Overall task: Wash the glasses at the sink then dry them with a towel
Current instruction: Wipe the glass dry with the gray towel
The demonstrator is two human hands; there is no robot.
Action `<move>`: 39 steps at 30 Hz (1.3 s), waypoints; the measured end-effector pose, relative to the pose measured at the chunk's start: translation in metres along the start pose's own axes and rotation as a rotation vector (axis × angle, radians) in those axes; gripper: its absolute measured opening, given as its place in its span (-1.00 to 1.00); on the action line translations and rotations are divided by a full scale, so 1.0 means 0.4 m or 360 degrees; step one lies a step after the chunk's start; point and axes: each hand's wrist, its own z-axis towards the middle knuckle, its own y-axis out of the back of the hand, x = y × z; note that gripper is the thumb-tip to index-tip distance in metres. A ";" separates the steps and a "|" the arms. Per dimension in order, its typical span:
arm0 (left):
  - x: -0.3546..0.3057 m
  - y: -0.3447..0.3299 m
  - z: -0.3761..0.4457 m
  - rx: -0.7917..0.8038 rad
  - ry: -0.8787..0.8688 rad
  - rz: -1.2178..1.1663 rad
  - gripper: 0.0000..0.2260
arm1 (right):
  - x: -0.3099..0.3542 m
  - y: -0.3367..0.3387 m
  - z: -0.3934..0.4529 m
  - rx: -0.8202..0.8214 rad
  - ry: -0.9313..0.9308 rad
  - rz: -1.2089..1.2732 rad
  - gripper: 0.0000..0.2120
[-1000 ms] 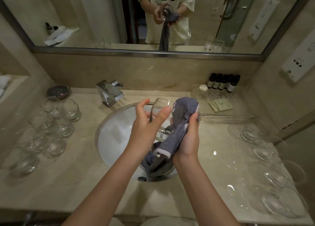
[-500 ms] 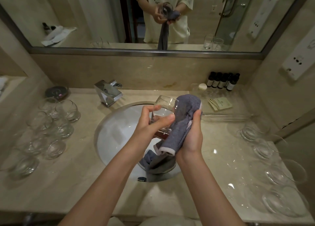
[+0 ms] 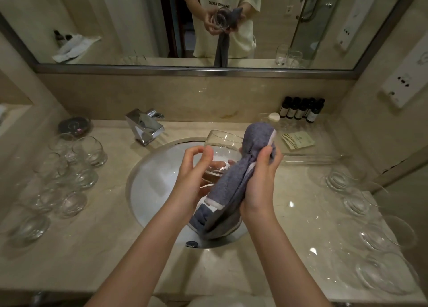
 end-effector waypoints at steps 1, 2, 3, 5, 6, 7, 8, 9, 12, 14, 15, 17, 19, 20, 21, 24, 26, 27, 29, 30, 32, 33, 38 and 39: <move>-0.003 0.003 0.002 0.0025 0.0024 -0.0052 -0.58 | -0.001 0.007 0.001 0.0020 0.0052 -0.0091 -0.87; -0.008 0.008 0.004 0.0054 0.0033 -0.0101 -0.56 | -0.002 0.014 0.003 0.0052 0.0104 -0.0155 -0.87; -0.013 0.013 0.007 0.0076 0.0036 -0.0139 -0.57 | 0.001 0.022 0.003 0.0086 0.0141 -0.0206 -0.89; -0.021 0.027 0.016 0.0071 0.0039 -0.0141 -0.64 | 0.008 0.037 0.005 0.0167 0.0215 -0.0323 -0.89; -0.024 0.034 0.019 0.0062 0.0039 -0.0102 -0.66 | 0.010 0.044 0.008 0.0213 0.0261 -0.0394 -0.90; -0.027 0.040 0.021 0.0056 0.0039 -0.0046 -0.65 | 0.015 0.048 0.010 0.0267 0.0314 -0.0465 -0.91; -0.030 0.043 0.022 0.0057 0.0036 0.0007 -0.64 | 0.018 0.050 0.013 0.0319 0.0366 -0.0540 -0.90; -0.033 0.045 0.023 0.0055 0.0029 0.0049 -0.62 | 0.019 0.052 0.015 0.0376 0.0410 -0.0620 -0.87; -0.040 0.043 0.027 0.0019 -0.0013 0.0116 -0.60 | 0.027 0.061 0.013 0.0551 0.0458 -0.0714 -0.90; -0.043 0.042 0.032 -0.0022 -0.0030 0.0139 -0.60 | 0.032 0.065 0.011 0.0654 0.0479 -0.0759 -0.90; -0.043 0.044 0.034 -0.0045 -0.0029 0.0139 -0.60 | 0.035 0.066 0.012 0.0695 0.0479 -0.0788 -0.88; -0.043 0.050 0.041 -0.0080 -0.0021 0.0129 -0.60 | 0.039 0.067 0.016 0.0769 0.0470 -0.0854 -0.89; -0.044 0.056 0.047 -0.0108 -0.0010 0.0153 -0.61 | 0.044 0.066 0.020 0.0837 0.0460 -0.0898 -0.90; -0.045 0.059 0.049 -0.0117 0.0003 0.0173 -0.63 | 0.046 0.064 0.020 0.0869 0.0446 -0.0921 -0.88; -0.046 0.060 0.051 -0.0118 0.0020 0.0193 -0.66 | 0.048 0.063 0.021 0.0902 0.0435 -0.0950 -0.86; -0.045 0.061 0.058 -0.0030 0.0025 0.0288 -0.77 | 0.042 0.060 0.028 0.0990 0.0425 -0.1106 -0.85; -0.046 0.062 0.061 0.0048 0.0019 0.0331 -0.75 | 0.032 0.061 0.033 0.1025 0.0414 -0.1207 -0.85; -0.046 0.062 0.061 0.0072 0.0041 0.0332 -0.74 | 0.029 0.061 0.034 0.1026 0.0417 -0.1230 -0.83; -0.041 0.062 0.062 0.0070 0.0122 0.0306 -0.73 | 0.027 0.059 0.034 0.1025 0.0449 -0.1234 -0.76; -0.038 0.062 0.063 0.0044 0.0170 0.0287 -0.73 | 0.027 0.058 0.034 0.1034 0.0481 -0.1239 -0.73; -0.029 0.064 0.064 -0.0006 0.0254 0.0240 -0.72 | 0.027 0.059 0.037 0.1066 0.0534 -0.1265 -0.66; -0.024 0.064 0.066 -0.0026 0.0289 0.0212 -0.72 | 0.029 0.060 0.039 0.1090 0.0545 -0.1270 -0.59; -0.017 0.064 0.071 -0.0166 0.0422 0.0041 -0.77 | 0.050 0.076 0.053 0.1316 0.0400 -0.1300 -0.27; -0.017 0.064 0.074 -0.0186 0.0428 0.0014 -0.78 | 0.053 0.079 0.056 0.1368 0.0352 -0.1321 -0.33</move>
